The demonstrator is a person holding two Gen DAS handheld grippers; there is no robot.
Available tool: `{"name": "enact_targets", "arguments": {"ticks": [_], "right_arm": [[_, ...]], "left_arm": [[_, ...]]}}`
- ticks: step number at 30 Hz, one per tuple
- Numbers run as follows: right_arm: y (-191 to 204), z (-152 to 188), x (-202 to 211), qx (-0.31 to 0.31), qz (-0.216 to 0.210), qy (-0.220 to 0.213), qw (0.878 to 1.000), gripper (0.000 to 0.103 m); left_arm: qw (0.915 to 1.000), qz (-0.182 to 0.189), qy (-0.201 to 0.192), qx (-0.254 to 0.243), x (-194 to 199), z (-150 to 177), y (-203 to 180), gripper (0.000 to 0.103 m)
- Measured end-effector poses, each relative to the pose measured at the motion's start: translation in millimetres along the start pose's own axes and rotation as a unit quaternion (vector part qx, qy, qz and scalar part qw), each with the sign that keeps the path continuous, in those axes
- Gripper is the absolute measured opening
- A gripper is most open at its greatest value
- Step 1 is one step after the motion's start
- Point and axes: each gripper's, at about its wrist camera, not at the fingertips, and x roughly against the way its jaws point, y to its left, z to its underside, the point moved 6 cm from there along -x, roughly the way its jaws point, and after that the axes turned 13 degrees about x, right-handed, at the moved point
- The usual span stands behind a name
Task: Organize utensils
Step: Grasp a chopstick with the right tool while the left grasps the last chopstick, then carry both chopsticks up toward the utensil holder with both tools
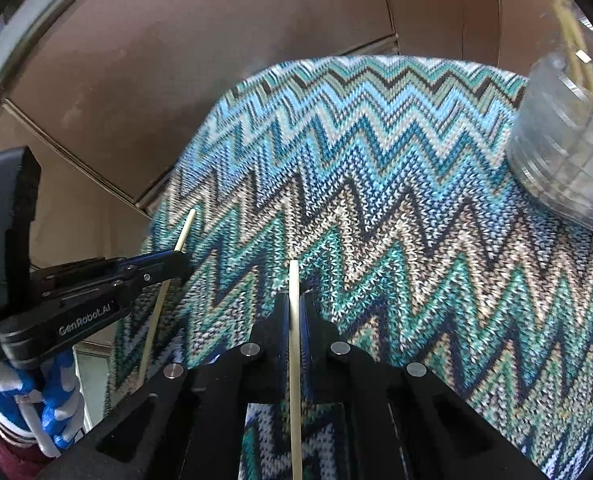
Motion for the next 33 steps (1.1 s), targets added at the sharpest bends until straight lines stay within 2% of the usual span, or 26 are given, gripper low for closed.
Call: {"name": "enact_targets", "arguments": {"ticks": [8,21,27,33], "right_arm": [[18.1,15.9,70.0,0.018,-0.013,-0.077,0.997,0.006],[34.8,60.7,198.4,0.037,0.023,-0.189,0.981,0.006],[36.1,75.8,229.9,0.035,0.035,-0.22,0.974,0.006],[38.5,88.5,255.7,0.032,0.051,-0.247,0.967,0.006]], "left_arm": [[0.9985,0.015,-0.052,-0.003,54.6,14.9,-8.4,0.004],[0.9891,0.018,-0.146,-0.01,149.5,55.6,-23.7,0.004],[0.9818,0.023,-0.187,-0.023,190.5,72.2,-37.6,0.004],[0.9759,0.042,-0.212,-0.033,219.8,87.5,-54.2,0.004]]}}
